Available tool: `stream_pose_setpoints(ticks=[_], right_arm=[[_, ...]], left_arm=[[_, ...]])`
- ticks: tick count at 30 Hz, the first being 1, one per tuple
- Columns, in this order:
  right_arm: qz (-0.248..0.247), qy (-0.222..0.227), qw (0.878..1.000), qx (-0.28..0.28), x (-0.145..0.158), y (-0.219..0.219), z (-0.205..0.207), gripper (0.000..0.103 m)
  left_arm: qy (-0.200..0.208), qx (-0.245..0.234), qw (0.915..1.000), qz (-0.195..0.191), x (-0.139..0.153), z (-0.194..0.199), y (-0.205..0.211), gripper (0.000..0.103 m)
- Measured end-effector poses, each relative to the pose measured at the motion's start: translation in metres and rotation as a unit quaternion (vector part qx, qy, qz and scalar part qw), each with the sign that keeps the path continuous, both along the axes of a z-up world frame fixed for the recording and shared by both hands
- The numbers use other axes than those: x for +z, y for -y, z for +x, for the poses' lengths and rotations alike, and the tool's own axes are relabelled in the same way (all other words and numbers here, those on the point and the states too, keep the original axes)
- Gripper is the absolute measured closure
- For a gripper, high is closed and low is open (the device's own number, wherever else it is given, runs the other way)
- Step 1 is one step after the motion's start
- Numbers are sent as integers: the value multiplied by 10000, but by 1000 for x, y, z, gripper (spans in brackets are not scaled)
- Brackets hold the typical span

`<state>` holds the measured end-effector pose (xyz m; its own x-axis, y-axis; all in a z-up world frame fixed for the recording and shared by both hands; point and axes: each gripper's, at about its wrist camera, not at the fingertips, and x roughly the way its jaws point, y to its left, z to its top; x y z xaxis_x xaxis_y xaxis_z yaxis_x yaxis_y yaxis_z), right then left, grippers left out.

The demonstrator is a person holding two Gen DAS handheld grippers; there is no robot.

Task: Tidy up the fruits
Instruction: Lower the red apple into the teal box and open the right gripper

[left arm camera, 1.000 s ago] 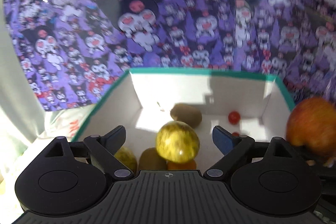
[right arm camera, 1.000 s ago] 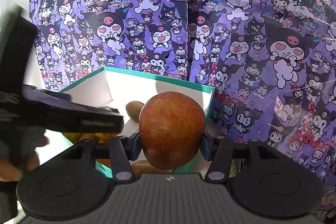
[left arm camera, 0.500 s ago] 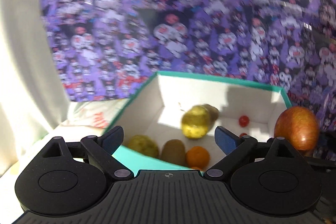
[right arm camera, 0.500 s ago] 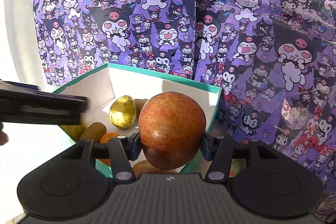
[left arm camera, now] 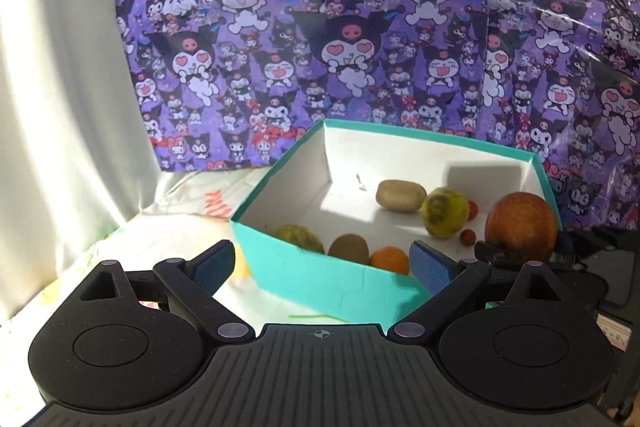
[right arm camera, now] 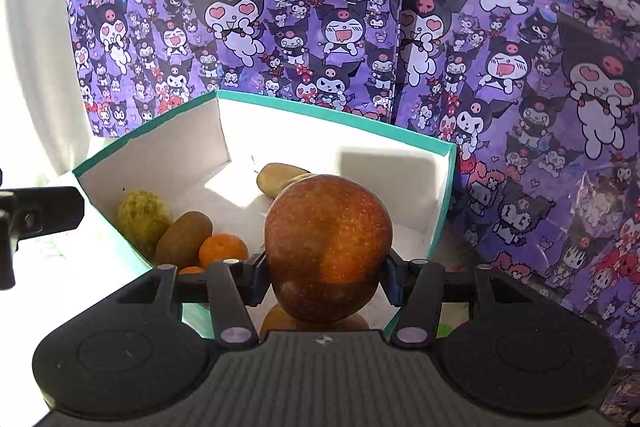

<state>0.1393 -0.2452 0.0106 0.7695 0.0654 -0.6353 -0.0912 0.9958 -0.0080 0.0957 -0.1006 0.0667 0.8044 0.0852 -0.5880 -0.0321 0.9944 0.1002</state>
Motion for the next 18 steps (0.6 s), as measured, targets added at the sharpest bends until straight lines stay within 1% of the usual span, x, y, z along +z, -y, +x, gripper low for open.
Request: stream_pose_setpoints(ticks=[5,7,9,10,11,14,15,16,18], right_arm=[[-100,-149,9998,8,1,0,5,49],[-231,-235,9994,55,1,-3,6,49],[-181,-294,9993,106,2,-3,8,44],[-142,-300,9994,109,3,-2,8,40],[-130,-283,9995,84,5,-2,7,29],[-59,-205,9997,91,17,-2,2,10],[-40,-219,9997,79,21,-2,0,6],[-55,-281,9996,8,25,-2,-2,0],[-48,-476,9988,-59,32,1,-4,0]], left_arm=[[-52,11,10000,45,-1,-3,0,6],[-90,-4,9999,56,-1,-3,0,6],[-111,-22,9999,39,-1,-4,0,6],[-117,-36,9999,31,-1,-4,0,6],[-133,-49,9999,29,-1,-5,1,6],[-177,-36,9998,25,-1,-5,1,5],[-196,-25,9998,24,-1,-5,0,5],[-217,10,9998,1,-1,-5,-1,4],[-305,33,9995,-92,0,-4,-5,3]])
